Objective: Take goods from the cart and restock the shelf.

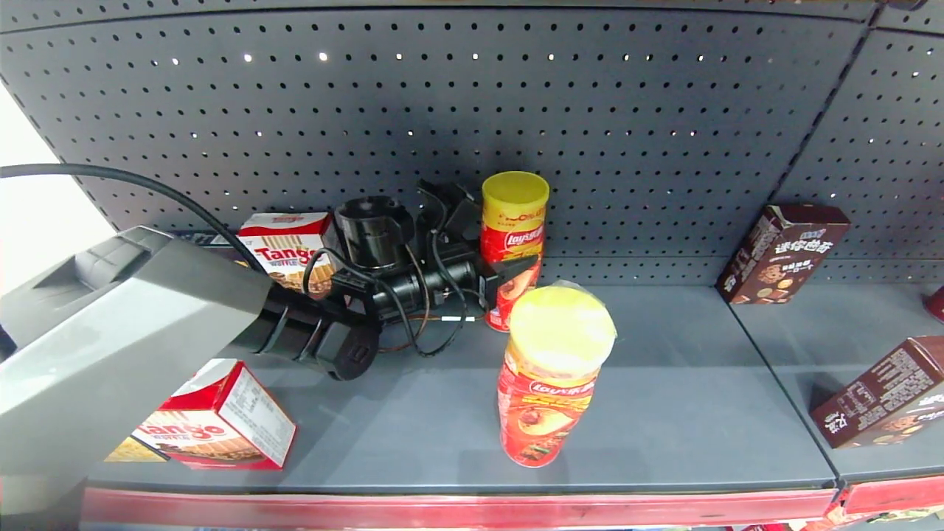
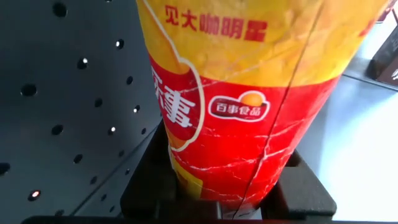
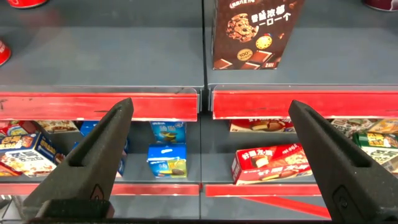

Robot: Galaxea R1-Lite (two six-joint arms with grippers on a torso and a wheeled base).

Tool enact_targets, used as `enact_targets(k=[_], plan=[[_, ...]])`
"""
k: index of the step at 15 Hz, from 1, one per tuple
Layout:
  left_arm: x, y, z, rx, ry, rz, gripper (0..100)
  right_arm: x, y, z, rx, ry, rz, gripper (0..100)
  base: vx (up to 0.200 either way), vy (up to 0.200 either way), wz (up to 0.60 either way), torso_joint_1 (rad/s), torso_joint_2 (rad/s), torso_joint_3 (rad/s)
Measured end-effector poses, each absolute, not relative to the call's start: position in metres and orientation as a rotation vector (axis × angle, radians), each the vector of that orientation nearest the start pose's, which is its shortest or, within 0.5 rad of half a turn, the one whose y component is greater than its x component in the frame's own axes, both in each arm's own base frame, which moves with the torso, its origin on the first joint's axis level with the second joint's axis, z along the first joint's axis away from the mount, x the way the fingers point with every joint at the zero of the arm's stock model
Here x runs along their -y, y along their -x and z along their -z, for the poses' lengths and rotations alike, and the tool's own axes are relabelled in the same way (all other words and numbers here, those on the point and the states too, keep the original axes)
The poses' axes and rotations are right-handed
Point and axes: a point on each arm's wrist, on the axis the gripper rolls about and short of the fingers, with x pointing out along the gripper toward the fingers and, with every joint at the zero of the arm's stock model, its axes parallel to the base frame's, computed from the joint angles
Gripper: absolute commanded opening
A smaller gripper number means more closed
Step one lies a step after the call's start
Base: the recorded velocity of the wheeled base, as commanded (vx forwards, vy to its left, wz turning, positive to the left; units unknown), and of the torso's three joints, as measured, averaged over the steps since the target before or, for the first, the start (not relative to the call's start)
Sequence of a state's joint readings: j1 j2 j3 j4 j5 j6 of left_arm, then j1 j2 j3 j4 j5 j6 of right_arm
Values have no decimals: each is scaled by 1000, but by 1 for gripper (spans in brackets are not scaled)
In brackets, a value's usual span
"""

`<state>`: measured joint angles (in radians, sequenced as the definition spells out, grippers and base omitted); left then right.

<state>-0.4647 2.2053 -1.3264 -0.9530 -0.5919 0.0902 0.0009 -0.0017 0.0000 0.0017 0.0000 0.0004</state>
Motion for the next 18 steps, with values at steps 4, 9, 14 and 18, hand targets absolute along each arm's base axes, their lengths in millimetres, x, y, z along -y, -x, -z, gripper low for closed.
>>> enact_targets(k=[4, 9, 14, 18], plan=[[213, -394, -156, 129, -87, 1056, 100, 0, 23, -75, 0, 0, -1, 100, 0, 0, 0, 0, 0, 0], [210, -389, -148, 75, -81, 1049, 100, 0, 23, -75, 0, -1, 0, 100, 0, 0, 0, 0, 0, 0], [191, -364, -157, -28, -80, 1037, 100, 0, 23, -75, 0, -1, -1, 100, 0, 0, 0, 0, 0, 0], [185, -349, -173, -25, -91, 888, 100, 0, 23, -75, 0, 0, -1, 100, 0, 0, 0, 0, 0, 0]])
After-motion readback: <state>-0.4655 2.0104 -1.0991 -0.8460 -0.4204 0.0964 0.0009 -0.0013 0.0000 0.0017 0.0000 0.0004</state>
